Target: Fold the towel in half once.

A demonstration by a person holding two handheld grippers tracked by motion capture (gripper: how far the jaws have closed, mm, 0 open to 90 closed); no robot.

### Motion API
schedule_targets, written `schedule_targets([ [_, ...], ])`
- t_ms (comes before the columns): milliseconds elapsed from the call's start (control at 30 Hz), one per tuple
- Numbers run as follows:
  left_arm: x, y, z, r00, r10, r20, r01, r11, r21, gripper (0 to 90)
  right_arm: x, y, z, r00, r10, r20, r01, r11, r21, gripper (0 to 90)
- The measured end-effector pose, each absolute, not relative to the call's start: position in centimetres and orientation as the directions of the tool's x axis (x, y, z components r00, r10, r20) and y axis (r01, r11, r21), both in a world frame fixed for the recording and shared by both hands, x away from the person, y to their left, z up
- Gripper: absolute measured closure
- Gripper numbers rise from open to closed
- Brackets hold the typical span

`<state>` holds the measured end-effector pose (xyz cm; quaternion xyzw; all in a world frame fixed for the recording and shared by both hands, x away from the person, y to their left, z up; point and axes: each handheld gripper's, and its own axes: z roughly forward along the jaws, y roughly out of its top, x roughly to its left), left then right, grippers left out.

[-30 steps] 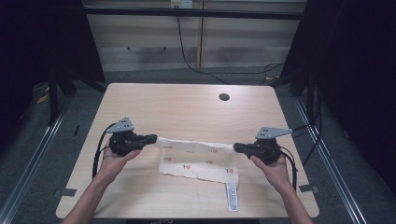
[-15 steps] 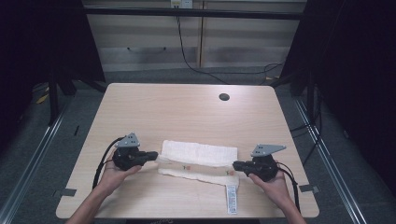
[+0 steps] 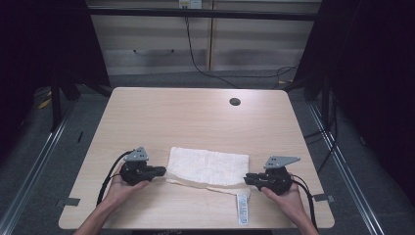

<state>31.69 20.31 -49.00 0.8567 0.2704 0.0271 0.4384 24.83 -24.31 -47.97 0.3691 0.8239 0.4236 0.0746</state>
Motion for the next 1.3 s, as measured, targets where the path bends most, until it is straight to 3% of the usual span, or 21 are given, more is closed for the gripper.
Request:
schedule_targets([
  [300,31.5,20.9,-48.4,0.858,0.466,-0.217,0.434,-0.431,0.791,73.4,25.0,-24.5,-47.8,-0.697,0.691,0.192,0.550,0.343,0.761,69.3],
  [733,33.4,20.0,-48.0,0.841,0.495,-0.219,0.451,-0.417,0.789,69.5,27.5,-25.6,-47.1,-0.644,0.732,0.221,0.573,0.271,0.773,59.6],
  [1100,34.1,17.2,-49.5,0.866,0.456,-0.206,0.437,-0.488,0.755,75.4,32.7,-25.1,-47.3,-0.632,0.747,0.207,0.590,0.291,0.753,67.0],
  [1300,34.2,17.4,-50.1,0.865,0.465,-0.190,0.437,-0.510,0.741,75.0,34.1,-25.1,-48.7,-0.628,0.745,0.223,0.618,0.304,0.725,64.0],
])
